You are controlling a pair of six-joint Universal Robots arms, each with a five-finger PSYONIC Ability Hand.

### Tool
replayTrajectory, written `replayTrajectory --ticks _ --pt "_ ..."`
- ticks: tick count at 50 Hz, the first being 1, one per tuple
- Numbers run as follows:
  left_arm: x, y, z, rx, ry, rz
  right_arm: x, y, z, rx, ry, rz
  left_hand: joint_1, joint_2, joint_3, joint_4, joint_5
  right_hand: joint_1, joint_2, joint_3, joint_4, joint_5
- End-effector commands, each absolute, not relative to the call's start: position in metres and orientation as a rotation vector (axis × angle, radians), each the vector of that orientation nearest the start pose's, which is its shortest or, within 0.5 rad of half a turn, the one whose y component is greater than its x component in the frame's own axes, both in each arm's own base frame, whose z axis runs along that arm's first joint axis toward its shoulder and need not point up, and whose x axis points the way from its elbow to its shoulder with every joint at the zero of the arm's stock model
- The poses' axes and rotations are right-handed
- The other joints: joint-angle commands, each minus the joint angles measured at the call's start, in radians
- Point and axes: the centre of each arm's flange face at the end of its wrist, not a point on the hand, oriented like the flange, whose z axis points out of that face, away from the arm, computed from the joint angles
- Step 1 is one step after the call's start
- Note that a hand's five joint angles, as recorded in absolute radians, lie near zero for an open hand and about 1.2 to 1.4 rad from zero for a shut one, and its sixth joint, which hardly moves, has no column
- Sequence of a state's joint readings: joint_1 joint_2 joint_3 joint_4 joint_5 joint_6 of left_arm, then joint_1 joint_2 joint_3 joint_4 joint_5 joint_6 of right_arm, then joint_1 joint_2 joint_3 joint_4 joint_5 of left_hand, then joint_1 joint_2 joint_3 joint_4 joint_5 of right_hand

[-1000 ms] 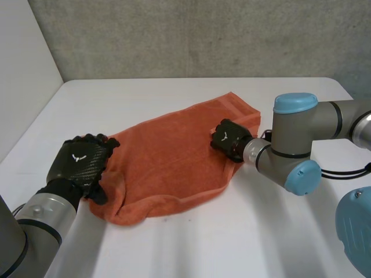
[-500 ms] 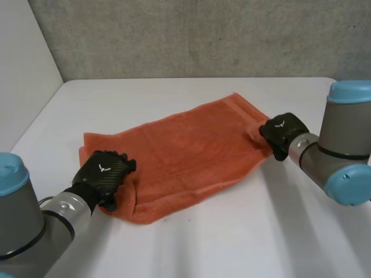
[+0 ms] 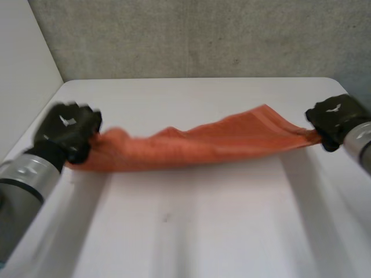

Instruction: Fold the laundry

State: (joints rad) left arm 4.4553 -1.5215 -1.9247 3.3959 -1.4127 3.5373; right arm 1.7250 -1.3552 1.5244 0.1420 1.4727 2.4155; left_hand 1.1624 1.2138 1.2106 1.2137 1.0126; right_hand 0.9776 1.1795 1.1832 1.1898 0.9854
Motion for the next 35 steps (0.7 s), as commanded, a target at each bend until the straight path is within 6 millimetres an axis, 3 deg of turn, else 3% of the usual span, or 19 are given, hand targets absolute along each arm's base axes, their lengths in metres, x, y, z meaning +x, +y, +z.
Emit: replayTrajectory --ticks 1,8,11,13,15,16,21,23,24,25,26,27,28,29,30,31,32,33,35 --pt "-0.195 -0.216 0.286 0.704 2.063 -2.352 0.170 -0.256 0.277 -1.401 2.568 -1.793 0.234 0.182 0.186 0.183 0.209 0.419 0.217 0.213 0.206 0.236" --pt "-0.182 -0.215 0.256 0.684 2.297 -2.112 0.170 -0.242 0.267 -1.487 2.598 -1.650 0.234 0.182 0.186 0.183 0.209 0.419 0.217 0.213 0.206 0.236" --pt "-0.184 -0.230 0.223 0.698 2.429 -1.969 0.174 -0.249 0.257 -1.505 2.581 -1.621 0.234 0.182 0.186 0.183 0.209 0.419 0.217 0.213 0.206 0.236" --pt "-0.187 -0.237 0.211 0.713 2.466 -1.927 0.177 -0.258 0.248 -1.510 2.574 -1.606 0.234 0.182 0.186 0.183 0.209 0.419 0.217 0.213 0.206 0.236" --pt "-0.192 -0.259 0.197 0.722 2.485 -1.903 0.188 -0.277 0.232 -1.539 2.532 -1.623 0.234 0.182 0.186 0.183 0.209 0.419 0.217 0.213 0.206 0.236" --pt "-0.192 -0.259 0.197 0.722 2.485 -1.903 0.188 -0.277 0.232 -1.539 2.532 -1.624 0.234 0.182 0.186 0.183 0.209 0.419 0.217 0.213 0.206 0.236" --pt "-0.201 -0.305 0.194 0.715 2.415 -1.982 0.213 -0.315 0.233 -1.543 2.424 -1.813 0.234 0.182 0.186 0.183 0.209 0.419 0.217 0.213 0.206 0.236" --pt "-0.212 -0.337 0.219 0.705 2.265 -2.149 0.229 -0.349 0.252 -1.496 2.332 -2.055 0.234 0.182 0.186 0.183 0.209 0.419 0.217 0.213 0.206 0.236" --pt "-0.212 -0.337 0.220 0.705 2.264 -2.150 0.236 -0.365 0.270 -1.428 2.265 -2.222 0.234 0.182 0.186 0.183 0.209 0.419 0.217 0.213 0.206 0.236" --pt "-0.219 -0.355 0.246 0.686 2.138 -2.285 0.236 -0.365 0.270 -1.427 2.264 -2.224 0.234 0.182 0.186 0.183 0.209 0.419 0.217 0.213 0.206 0.236" --pt "-0.220 -0.355 0.246 0.686 2.137 -2.287 0.242 -0.380 0.295 -1.323 2.166 -2.413 0.234 0.182 0.186 0.183 0.209 0.419 0.217 0.213 0.206 0.236" --pt "-0.225 -0.370 0.281 0.648 1.969 -2.438 0.246 -0.390 0.323 -1.200 2.038 -2.600 0.234 0.182 0.186 0.183 0.209 0.419 0.217 0.213 0.206 0.236" --pt "-0.225 -0.378 0.309 0.590 1.834 -2.549 0.246 -0.390 0.323 -1.199 2.037 -2.602 0.234 0.182 0.186 0.183 0.209 0.419 0.217 0.213 0.206 0.236" --pt "-0.225 -0.378 0.310 0.589 1.832 -2.550 0.248 -0.395 0.352 -1.074 1.889 -2.767 0.234 0.182 0.186 0.183 0.209 0.419 0.217 0.213 0.206 0.236" --pt "-0.224 -0.384 0.336 0.513 1.697 -2.654 0.248 -0.395 0.352 -1.073 1.887 -2.769 0.234 0.182 0.186 0.183 0.209 0.419 0.217 0.213 0.206 0.236" --pt "-0.221 -0.385 0.360 0.423 1.567 -2.750 0.248 -0.397 0.378 -0.946 1.733 -2.902 0.234 0.182 0.186 0.183 0.209 0.419 0.217 0.213 0.206 0.236" --pt "-0.221 -0.385 0.361 0.422 1.566 -2.751 0.247 -0.395 0.395 -0.855 1.624 -2.977 0.234 0.182 0.186 0.183 0.209 0.419 0.217 0.213 0.206 0.236" --pt "-0.217 -0.383 0.382 0.332 1.447 -2.832 0.247 -0.395 0.395 -0.854 1.623 -2.978 0.234 0.182 0.186 0.183 0.209 0.419 0.217 0.213 0.206 0.236" --pt "-0.213 -0.380 0.396 0.265 1.357 -2.889 0.243 -0.383 0.420 -0.712 1.470 -3.054 0.234 0.182 0.186 0.183 0.209 0.419 0.217 0.213 0.206 0.236"
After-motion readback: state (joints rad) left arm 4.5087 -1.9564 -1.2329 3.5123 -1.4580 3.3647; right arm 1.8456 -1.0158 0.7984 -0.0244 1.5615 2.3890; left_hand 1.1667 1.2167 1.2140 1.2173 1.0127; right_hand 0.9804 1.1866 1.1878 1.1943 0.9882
